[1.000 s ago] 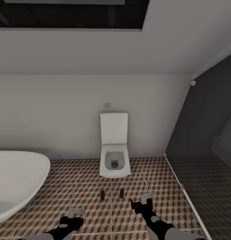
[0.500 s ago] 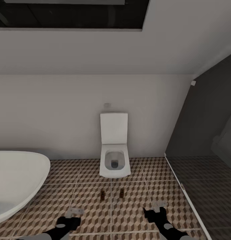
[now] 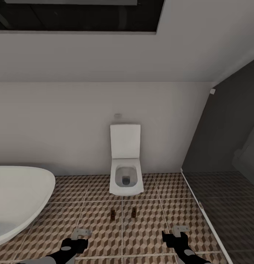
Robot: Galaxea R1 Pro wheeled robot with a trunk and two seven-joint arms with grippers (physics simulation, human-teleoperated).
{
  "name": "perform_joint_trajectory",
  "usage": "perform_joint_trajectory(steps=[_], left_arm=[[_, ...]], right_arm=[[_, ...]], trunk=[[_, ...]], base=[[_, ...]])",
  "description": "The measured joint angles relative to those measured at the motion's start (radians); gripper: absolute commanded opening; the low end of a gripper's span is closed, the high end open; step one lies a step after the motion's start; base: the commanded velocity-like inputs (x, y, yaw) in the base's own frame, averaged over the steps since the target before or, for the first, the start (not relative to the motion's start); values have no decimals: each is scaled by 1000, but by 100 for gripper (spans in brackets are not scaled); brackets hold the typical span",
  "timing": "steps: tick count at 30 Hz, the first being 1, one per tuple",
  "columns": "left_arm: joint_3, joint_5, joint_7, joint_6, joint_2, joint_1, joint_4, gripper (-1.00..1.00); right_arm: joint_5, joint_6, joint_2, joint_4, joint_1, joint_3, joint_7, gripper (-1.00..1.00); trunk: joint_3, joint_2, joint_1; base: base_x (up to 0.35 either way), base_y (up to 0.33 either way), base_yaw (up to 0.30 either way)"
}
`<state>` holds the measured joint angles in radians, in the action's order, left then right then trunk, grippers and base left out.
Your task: Take the four mousetraps from the cabinet in the bathroom and place them on the bathroom floor. Make sure all four end up on the same floor surface, and ensure that at least two of them are either under or directly next to the same bathroom sink.
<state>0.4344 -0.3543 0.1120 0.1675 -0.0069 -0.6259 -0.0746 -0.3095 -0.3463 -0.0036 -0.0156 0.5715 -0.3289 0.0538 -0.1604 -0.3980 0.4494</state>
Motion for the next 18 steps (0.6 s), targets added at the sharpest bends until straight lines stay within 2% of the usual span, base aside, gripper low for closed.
perform_joint_trajectory(steps=[18], left_arm=[[-1, 1, 0, 1, 2, 0, 0, 100]], right_arm=[[-1, 0, -4, -1, -1, 0, 0, 100]], trunk=[[0, 0, 0]], base=[[0, 0, 0]])
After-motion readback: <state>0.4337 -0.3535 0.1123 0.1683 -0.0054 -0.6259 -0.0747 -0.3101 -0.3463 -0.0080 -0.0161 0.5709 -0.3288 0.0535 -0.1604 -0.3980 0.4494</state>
